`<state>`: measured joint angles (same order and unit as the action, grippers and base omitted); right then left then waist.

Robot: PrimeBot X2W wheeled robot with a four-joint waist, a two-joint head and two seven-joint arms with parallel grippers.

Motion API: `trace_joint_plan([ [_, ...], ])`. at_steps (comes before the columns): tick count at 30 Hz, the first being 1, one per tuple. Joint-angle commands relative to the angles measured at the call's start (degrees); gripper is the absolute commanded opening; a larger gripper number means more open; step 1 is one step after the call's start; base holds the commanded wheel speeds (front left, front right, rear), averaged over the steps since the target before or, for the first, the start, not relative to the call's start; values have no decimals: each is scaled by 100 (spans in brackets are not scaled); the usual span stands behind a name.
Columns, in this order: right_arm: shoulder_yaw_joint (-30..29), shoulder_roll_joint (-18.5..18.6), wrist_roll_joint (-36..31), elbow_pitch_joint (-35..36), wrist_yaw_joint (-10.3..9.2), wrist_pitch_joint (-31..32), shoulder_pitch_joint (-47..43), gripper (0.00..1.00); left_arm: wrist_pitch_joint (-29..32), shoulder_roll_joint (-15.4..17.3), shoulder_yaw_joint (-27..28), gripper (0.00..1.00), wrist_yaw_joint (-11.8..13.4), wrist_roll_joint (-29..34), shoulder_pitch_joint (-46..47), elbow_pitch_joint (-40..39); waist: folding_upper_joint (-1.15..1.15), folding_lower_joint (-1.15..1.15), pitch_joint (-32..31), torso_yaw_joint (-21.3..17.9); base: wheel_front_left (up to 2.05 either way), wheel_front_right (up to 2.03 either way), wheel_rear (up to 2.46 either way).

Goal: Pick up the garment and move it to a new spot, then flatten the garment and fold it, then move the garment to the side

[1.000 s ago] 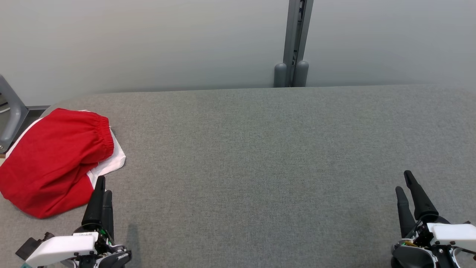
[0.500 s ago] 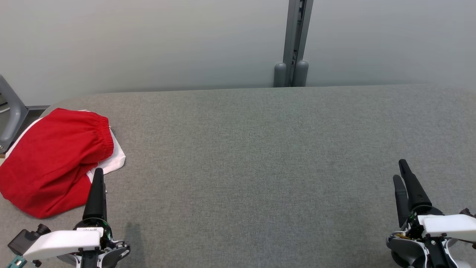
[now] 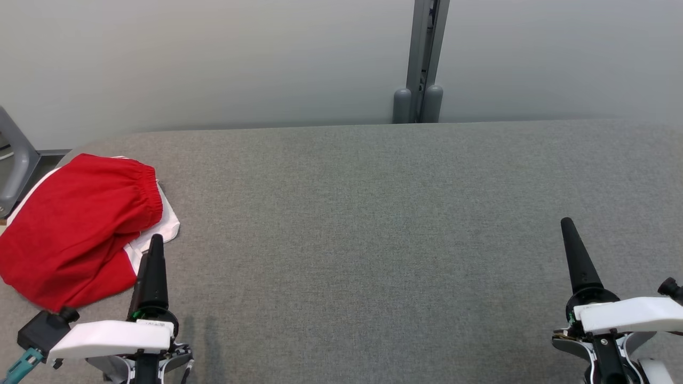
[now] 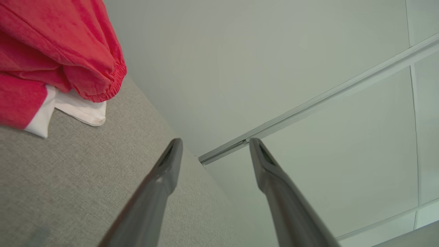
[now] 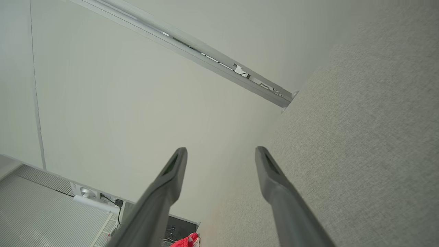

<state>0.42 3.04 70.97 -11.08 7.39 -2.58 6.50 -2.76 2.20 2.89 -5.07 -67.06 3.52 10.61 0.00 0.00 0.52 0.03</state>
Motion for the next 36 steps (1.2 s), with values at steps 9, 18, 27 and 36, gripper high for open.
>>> trace_joint_plan([
  [9,127,14,-1410,208,8,-245,166,100,-222,53,-247,100,290,1344,149,-140,0,0,27,6,0,0,0],
  [18,303,119,-2474,226,9,-402,185,100,-383,57,-452,100,453,2407,123,-119,0,0,24,14,0,0,0],
  [27,278,105,-3314,118,10,-548,204,100,-527,62,-558,100,588,3192,76,-69,0,0,18,27,0,0,0],
  [36,255,60,-3998,30,11,-686,241,100,-666,66,-628,100,671,3732,91,-53,0,0,15,37,0,0,0],
])
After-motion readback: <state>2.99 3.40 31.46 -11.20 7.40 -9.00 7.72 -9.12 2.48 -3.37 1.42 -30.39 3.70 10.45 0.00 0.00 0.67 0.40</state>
